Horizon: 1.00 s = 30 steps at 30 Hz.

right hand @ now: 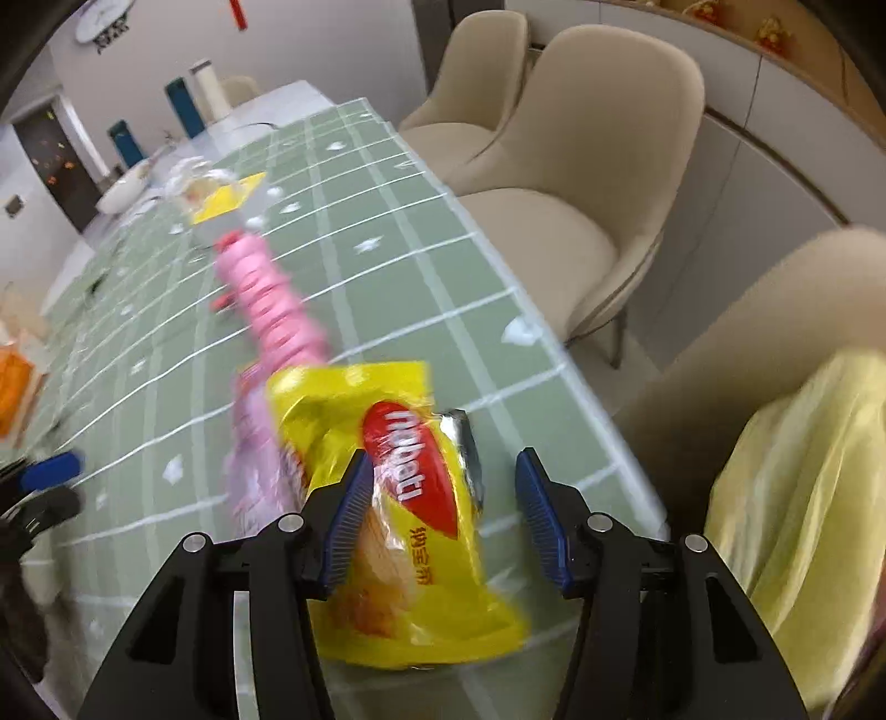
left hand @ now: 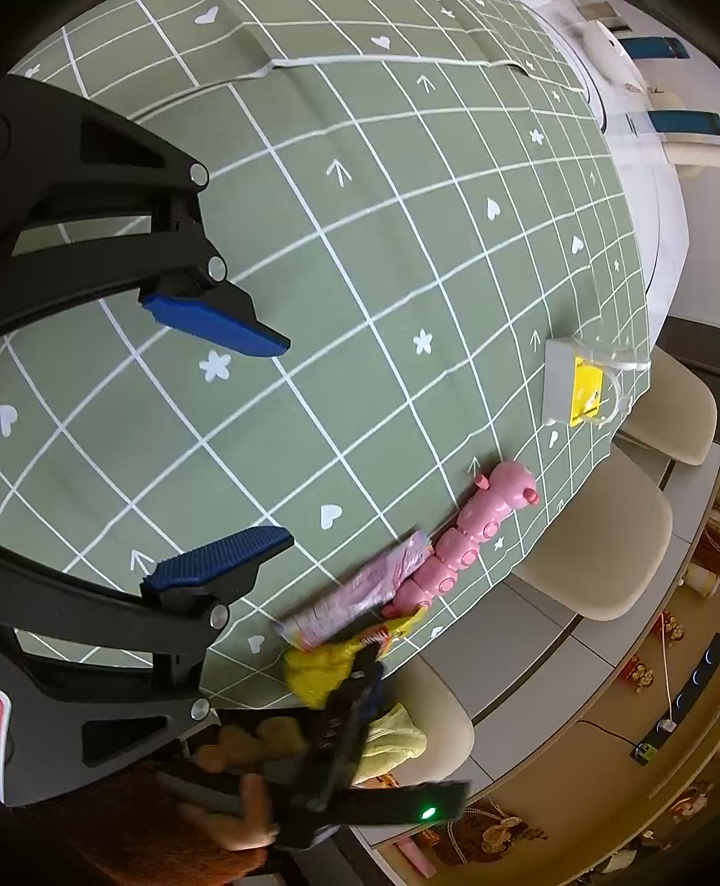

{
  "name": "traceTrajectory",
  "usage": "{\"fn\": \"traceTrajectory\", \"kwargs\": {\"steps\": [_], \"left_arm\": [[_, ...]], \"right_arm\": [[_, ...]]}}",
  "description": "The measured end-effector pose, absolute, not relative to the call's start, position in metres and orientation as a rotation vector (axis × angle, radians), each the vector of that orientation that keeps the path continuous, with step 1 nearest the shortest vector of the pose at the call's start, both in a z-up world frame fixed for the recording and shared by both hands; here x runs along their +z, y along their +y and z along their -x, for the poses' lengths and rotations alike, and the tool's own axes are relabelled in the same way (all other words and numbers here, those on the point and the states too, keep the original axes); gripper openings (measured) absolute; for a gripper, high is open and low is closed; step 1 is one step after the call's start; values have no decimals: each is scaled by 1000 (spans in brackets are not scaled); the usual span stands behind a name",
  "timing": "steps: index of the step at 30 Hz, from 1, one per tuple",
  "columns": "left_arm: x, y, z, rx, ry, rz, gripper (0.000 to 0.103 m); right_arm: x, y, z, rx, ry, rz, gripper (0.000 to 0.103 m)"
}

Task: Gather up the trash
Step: 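Reach the right tool to the yellow Nabati wafer bag and grasp it, then grasp the pink candy stick with the left tool while the right tool lifts the wafer bag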

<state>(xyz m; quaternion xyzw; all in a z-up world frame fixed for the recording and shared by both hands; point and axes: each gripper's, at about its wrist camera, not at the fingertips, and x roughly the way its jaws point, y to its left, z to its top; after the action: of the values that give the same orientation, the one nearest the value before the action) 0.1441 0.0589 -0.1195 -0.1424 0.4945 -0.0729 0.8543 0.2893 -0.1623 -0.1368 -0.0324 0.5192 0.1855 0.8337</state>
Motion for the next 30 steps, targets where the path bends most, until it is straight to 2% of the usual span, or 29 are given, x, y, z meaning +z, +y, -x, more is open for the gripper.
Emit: {"fn": "traceTrajectory", "kwargs": {"steps": [2, 6, 9, 17, 23, 26, 29, 30], "left_arm": [[-120, 53, -146, -167, 1042, 297, 61], [-121, 38, -152, -211, 1052, 280, 61], [-124, 25, -157, -240, 1068, 258, 60], [-128, -10, -186, -269, 1091, 230, 60], [-135, -43, -208, -241, 1114, 191, 52], [-137, -58, -211, -187, 1108, 118, 45], [-137, -62, -210, -172, 1109, 97, 27], [-138, -61, -208, -175, 1112, 98, 25]], "right_arm": [[-137, -163, -274, 411, 1100, 55, 46], [-136, -167, -242, 454, 1088, 31, 18], [-130, -174, -218, 457, 1052, 10, 9], [-111, -205, -150, 386, 993, -53, 8], [-106, -230, -121, 306, 975, -115, 8], [-103, -240, -114, 284, 963, -133, 8], [-99, -247, -107, 269, 951, -143, 8], [-99, -248, -105, 267, 948, -145, 8]]}}
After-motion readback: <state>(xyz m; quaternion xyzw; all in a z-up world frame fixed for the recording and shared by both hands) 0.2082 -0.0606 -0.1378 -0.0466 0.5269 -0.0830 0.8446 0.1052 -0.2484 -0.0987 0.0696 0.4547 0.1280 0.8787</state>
